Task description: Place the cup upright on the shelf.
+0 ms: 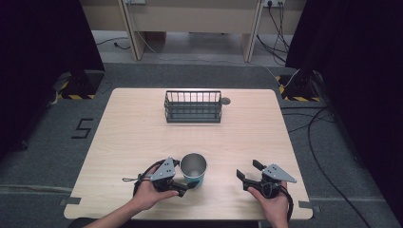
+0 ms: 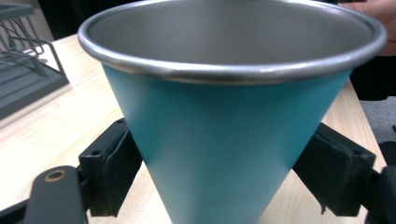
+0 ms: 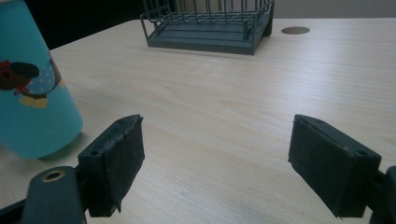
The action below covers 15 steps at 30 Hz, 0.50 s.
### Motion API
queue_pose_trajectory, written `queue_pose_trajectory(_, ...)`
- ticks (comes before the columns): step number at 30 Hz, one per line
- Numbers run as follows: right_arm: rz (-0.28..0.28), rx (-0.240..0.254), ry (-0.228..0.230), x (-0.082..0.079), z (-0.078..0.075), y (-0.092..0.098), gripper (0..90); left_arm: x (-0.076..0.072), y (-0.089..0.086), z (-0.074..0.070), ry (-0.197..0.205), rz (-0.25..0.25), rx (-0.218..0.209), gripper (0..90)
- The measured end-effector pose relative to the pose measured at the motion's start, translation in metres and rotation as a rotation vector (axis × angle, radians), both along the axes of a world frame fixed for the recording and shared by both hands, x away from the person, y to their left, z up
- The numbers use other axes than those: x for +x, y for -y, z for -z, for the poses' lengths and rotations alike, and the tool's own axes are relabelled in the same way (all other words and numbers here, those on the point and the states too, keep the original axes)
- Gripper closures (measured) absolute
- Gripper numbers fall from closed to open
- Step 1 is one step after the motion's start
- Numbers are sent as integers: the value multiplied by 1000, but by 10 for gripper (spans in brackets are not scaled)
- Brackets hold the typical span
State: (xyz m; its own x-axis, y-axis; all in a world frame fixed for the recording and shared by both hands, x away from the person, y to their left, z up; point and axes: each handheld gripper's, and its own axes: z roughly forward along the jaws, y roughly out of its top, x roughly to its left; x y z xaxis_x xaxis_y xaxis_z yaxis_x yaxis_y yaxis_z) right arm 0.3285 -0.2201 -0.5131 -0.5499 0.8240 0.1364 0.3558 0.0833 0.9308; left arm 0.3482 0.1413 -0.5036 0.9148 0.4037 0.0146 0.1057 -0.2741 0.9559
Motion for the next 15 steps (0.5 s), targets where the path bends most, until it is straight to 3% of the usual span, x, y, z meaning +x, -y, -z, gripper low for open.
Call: queue_pose_trajectory(15,0,6,9,-1,0,1,199,6,-11,-13,28,-48,-23,188)
